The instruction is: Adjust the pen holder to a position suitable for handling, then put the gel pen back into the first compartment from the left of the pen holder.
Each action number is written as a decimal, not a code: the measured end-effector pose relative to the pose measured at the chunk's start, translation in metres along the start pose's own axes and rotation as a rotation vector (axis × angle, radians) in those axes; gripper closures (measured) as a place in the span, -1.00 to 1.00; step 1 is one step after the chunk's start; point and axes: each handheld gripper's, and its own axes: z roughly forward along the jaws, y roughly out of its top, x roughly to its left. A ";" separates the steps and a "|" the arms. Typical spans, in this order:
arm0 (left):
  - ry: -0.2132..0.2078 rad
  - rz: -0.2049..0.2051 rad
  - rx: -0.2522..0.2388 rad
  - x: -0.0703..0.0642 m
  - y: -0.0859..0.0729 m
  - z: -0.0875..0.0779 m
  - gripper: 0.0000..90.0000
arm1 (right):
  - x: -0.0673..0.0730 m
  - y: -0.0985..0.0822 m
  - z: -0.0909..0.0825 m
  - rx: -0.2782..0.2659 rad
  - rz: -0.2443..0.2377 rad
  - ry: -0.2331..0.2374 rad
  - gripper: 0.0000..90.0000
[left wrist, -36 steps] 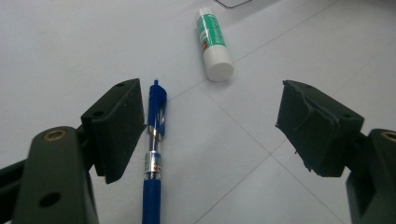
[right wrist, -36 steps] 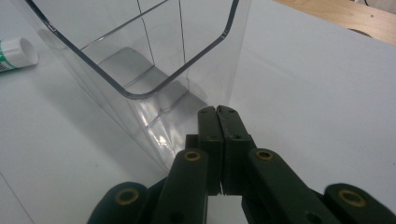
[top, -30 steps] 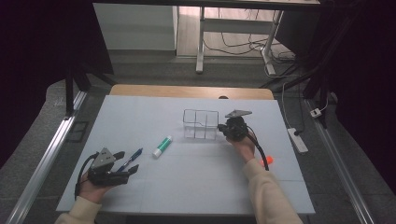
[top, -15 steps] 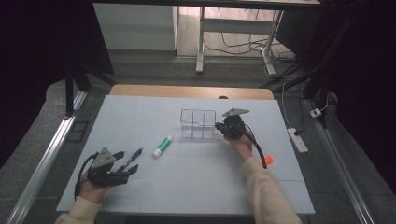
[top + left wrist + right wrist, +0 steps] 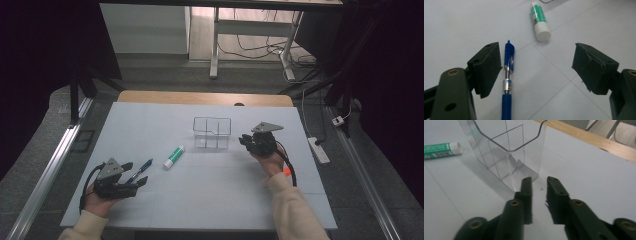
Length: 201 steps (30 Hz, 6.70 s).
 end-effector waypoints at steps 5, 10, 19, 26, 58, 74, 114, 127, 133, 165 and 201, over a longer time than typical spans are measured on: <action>0.003 -0.006 0.003 0.002 -0.001 0.000 -0.49 | 0.008 -0.011 -0.026 -0.037 -0.030 0.030 0.28; 0.000 -0.010 0.013 0.003 -0.002 0.001 -0.49 | 0.012 -0.020 -0.040 -0.060 -0.023 0.030 0.18; -0.006 -0.009 0.033 0.004 -0.001 0.002 -0.50 | 0.020 -0.042 -0.063 -0.086 -0.024 0.045 0.01; 0.004 -0.014 0.053 0.005 0.001 0.003 -0.51 | 0.022 -0.060 -0.077 -0.083 -0.033 0.062 -0.04; 0.060 0.082 0.261 0.009 0.053 -0.008 -0.53 | 0.033 -0.061 -0.078 -0.067 -0.078 0.083 -0.10; 0.043 0.073 0.439 0.028 0.062 0.012 -0.50 | 0.032 -0.061 -0.077 -0.060 -0.082 0.076 -0.10; -0.037 0.075 0.728 0.034 0.027 0.031 0.44 | 0.031 -0.061 -0.073 -0.039 -0.096 0.070 -0.09; -0.029 0.072 0.740 0.032 0.029 0.032 0.76 | 0.031 -0.061 -0.073 -0.033 -0.100 0.067 -0.09; -0.014 0.078 0.705 0.033 0.028 0.028 0.77 | 0.031 -0.061 -0.073 -0.035 -0.098 0.064 -0.09; -0.079 0.117 0.426 0.018 0.062 0.001 0.77 | 0.035 -0.058 -0.073 -0.045 -0.107 0.068 -0.09; -0.192 0.281 0.408 -0.036 0.117 0.059 0.77 | 0.046 -0.052 -0.070 -0.048 -0.161 0.073 -0.09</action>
